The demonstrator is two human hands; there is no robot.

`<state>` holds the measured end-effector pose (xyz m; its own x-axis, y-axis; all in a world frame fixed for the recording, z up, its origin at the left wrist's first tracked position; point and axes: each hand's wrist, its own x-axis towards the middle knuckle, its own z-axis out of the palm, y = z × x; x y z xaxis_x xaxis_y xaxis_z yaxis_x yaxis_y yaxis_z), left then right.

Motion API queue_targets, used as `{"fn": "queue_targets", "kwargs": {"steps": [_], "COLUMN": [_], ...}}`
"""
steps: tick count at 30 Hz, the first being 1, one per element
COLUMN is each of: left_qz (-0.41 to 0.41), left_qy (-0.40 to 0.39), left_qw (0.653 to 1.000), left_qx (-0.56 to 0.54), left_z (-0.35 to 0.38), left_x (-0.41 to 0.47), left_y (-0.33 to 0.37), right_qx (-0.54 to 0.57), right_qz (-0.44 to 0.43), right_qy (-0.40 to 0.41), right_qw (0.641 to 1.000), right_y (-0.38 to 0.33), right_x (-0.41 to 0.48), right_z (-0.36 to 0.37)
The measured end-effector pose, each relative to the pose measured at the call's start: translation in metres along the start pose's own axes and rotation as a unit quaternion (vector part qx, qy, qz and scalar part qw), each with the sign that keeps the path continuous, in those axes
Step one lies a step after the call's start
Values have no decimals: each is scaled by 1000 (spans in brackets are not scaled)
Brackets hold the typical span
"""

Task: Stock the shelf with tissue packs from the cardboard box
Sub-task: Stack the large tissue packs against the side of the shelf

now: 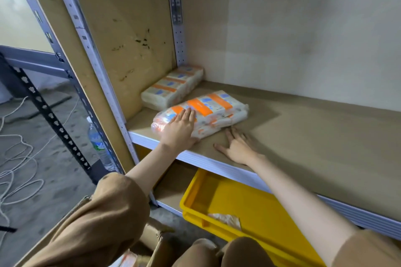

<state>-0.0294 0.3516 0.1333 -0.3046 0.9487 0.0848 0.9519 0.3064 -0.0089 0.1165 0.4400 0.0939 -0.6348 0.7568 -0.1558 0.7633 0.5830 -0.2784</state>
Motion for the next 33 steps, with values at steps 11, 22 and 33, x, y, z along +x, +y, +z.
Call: {"fn": "queue_targets", "kwargs": {"steps": [11,22,33], "left_qz": [-83,-181,-175], "left_qy": [173,129,121], "left_qw": [981,972,975], "left_qx": [25,76,-61], "left_z": [-70,-58,-48], "left_x": [53,130,117], "left_y": [-20,-63,-76], "right_qx": [0,14,12], "right_qz": [-22,-44,-51], "right_qy": [58,55,48], "right_qw": [998,997,997], "right_y": [-11,-27,-26], "right_x": [38,82,79], "right_z": [4,5,4]}}
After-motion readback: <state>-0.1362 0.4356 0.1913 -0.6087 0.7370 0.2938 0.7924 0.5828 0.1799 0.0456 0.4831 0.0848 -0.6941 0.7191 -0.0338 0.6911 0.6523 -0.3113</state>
